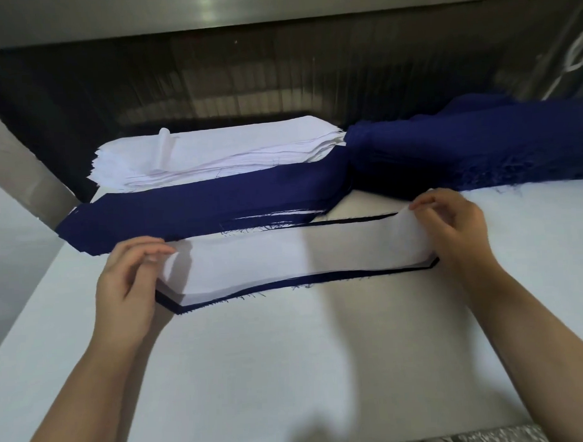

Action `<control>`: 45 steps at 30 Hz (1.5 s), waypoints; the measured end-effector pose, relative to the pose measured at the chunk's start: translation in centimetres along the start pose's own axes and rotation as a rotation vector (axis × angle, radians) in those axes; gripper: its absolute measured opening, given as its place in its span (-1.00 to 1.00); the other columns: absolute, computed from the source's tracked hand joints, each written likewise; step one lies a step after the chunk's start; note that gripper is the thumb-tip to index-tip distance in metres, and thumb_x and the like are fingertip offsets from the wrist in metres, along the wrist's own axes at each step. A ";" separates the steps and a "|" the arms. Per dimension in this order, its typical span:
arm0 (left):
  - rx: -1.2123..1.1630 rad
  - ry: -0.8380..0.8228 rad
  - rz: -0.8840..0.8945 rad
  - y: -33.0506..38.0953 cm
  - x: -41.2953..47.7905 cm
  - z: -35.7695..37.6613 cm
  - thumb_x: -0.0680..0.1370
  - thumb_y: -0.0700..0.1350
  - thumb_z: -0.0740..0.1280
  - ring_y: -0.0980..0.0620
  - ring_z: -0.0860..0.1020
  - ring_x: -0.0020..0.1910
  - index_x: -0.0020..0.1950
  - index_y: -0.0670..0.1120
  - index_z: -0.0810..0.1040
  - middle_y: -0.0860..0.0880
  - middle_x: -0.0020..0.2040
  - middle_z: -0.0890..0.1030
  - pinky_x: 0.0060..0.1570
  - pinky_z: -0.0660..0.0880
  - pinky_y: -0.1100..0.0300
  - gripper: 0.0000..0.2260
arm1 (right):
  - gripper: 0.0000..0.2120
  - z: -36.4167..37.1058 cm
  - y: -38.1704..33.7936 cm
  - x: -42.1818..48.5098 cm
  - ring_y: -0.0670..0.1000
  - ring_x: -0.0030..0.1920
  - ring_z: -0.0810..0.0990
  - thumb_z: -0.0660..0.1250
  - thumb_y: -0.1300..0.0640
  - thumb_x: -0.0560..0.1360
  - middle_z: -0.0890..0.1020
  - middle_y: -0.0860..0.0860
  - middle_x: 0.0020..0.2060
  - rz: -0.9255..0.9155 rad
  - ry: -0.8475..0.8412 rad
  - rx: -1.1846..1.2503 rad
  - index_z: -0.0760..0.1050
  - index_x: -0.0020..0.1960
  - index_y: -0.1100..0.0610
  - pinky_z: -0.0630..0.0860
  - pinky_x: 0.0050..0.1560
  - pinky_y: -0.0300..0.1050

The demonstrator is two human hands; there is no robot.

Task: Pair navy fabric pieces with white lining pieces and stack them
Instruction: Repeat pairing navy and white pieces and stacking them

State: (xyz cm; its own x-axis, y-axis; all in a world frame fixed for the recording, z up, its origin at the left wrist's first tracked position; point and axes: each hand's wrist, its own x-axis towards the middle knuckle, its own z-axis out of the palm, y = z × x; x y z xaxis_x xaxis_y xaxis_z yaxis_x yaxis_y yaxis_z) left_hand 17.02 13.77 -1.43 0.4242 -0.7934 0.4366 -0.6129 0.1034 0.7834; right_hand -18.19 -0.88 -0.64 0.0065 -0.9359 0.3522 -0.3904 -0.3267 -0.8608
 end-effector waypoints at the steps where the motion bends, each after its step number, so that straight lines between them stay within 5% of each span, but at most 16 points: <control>1: 0.010 0.016 -0.010 -0.1 0.0 0.0 0.51 -0.06 0.13 0.28 0.47 0.07 -0.07 -0.04 0.60 0.00 0.06 0.54 0.09 0.34 0.48 -0.76 | -0.92 -0.1 0.3 0.2 -0.26 -0.23 0.49 0.28 0.13 0.42 0.56 -0.15 -0.24 0.011 0.022 -0.041 0.51 -0.18 -0.04 0.33 -0.30 -0.52; 5: 0.035 0.050 -0.082 -0.4 0.4 0.2 0.59 -0.17 0.27 0.20 0.51 -0.01 -0.10 0.19 0.56 0.15 0.00 0.57 -0.05 0.37 0.50 -0.76 | -0.75 -0.4 1.1 0.7 -0.04 -0.09 0.52 0.31 0.32 0.44 0.58 -0.07 -0.13 0.044 0.001 -0.186 0.52 -0.09 -0.03 0.37 -0.18 -0.36; 7: 0.076 0.036 -0.106 -0.9 0.7 0.2 0.57 -0.24 0.31 0.12 0.50 -0.06 -0.11 0.20 0.55 0.18 -0.03 0.56 -0.09 0.39 0.45 -0.70 | -0.70 -0.4 1.1 0.6 -0.01 -0.08 0.53 0.26 0.40 0.42 0.59 -0.05 -0.11 0.032 -0.021 -0.195 0.53 -0.13 0.00 0.38 -0.19 -0.47; 10: 0.126 0.033 -0.111 -1.1 0.7 0.1 0.52 -0.32 0.35 0.24 0.47 -0.18 -0.15 0.20 0.54 0.18 -0.12 0.55 -0.17 0.36 0.48 -0.64 | -0.69 -0.4 1.1 0.5 0.03 -0.12 0.55 0.20 0.45 0.42 0.60 -0.01 -0.14 0.008 -0.035 -0.213 0.55 -0.18 0.08 0.36 -0.19 -0.52; 14: 0.141 0.063 -0.116 -1.1 0.4 0.0 0.51 -0.34 0.34 0.21 0.46 -0.21 -0.19 0.19 0.53 0.16 -0.16 0.55 -0.19 0.35 0.47 -0.62 | -0.68 -0.5 0.9 0.5 -0.25 -0.16 0.54 0.18 0.50 0.39 0.63 -0.01 -0.13 0.009 -0.047 -0.198 0.57 -0.27 0.15 0.34 -0.14 -0.60; 21: 0.176 0.076 -0.143 -1.2 0.2 -0.2 0.48 -0.36 0.36 0.24 0.48 -0.18 -0.19 0.08 0.55 0.18 -0.13 0.56 -0.15 0.35 0.51 -0.70 | -0.64 -0.3 1.0 0.4 -0.05 -0.07 0.54 0.17 0.51 0.40 0.62 -0.07 -0.17 0.005 -0.089 -0.232 0.57 -0.31 0.12 0.34 -0.10 -0.60; 25: 0.231 0.054 -0.145 -1.2 0.1 -0.5 0.48 -0.37 0.36 0.38 0.46 -0.20 -0.13 -0.05 0.57 0.12 -0.13 0.56 -0.15 0.33 0.56 -0.79 | -0.65 -0.2 1.5 0.6 -0.05 -0.06 0.53 0.19 0.45 0.44 0.61 -0.07 -0.15 -0.003 -0.156 -0.319 0.57 -0.25 0.05 0.34 -0.05 -0.43; 27: 0.251 0.034 -0.135 -1.1 0.1 -0.4 0.48 -0.37 0.36 0.43 0.46 -0.18 -0.12 -0.08 0.57 0.03 -0.10 0.58 -0.13 0.32 0.58 -0.81 | -0.66 -0.3 1.7 0.6 -0.03 -0.08 0.53 0.20 0.46 0.43 0.61 -0.06 -0.16 -0.010 -0.167 -0.336 0.57 -0.23 0.05 0.31 -0.12 -0.54; 36: 0.314 0.000 -0.138 -1.2 0.3 -0.4 0.49 -0.29 0.39 0.41 0.44 -0.18 -0.12 -0.06 0.58 0.03 -0.10 0.57 -0.14 0.30 0.59 -0.87 | -0.68 -0.2 1.5 0.4 0.01 -0.12 0.50 0.19 0.46 0.41 0.59 0.01 -0.13 -0.017 -0.082 -0.334 0.55 -0.22 0.08 0.28 -0.21 -0.60; 41: 0.323 -0.008 -0.147 -1.3 0.3 -0.4 0.50 -0.29 0.39 0.42 0.45 -0.18 -0.11 -0.07 0.58 0.03 -0.09 0.57 -0.13 0.30 0.59 -0.88 | -0.72 -0.2 1.3 0.4 0.00 -0.08 0.48 0.23 0.46 0.43 0.56 0.01 -0.11 -0.032 -0.106 -0.377 0.56 -0.20 0.11 0.31 -0.09 -0.30; 45: 0.330 -0.014 -0.152 -1.3 0.3 -0.4 0.50 -0.29 0.38 0.42 0.44 -0.19 -0.10 -0.06 0.58 0.03 -0.09 0.57 -0.14 0.30 0.59 -0.87 | -0.68 -0.3 1.1 0.4 -0.01 -0.06 0.47 0.23 0.50 0.40 0.55 0.01 -0.12 -0.058 -0.092 -0.371 0.53 -0.24 0.10 0.28 -0.12 -0.39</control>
State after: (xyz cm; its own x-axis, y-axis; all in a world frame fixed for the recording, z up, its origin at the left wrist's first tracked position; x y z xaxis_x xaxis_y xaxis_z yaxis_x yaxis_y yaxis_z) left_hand 18.17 13.65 -2.17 0.5193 -0.7930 0.3184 -0.7266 -0.2136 0.6531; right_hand -18.93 -1.57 -1.36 0.1144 -0.9308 0.3472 -0.6932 -0.3252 -0.6433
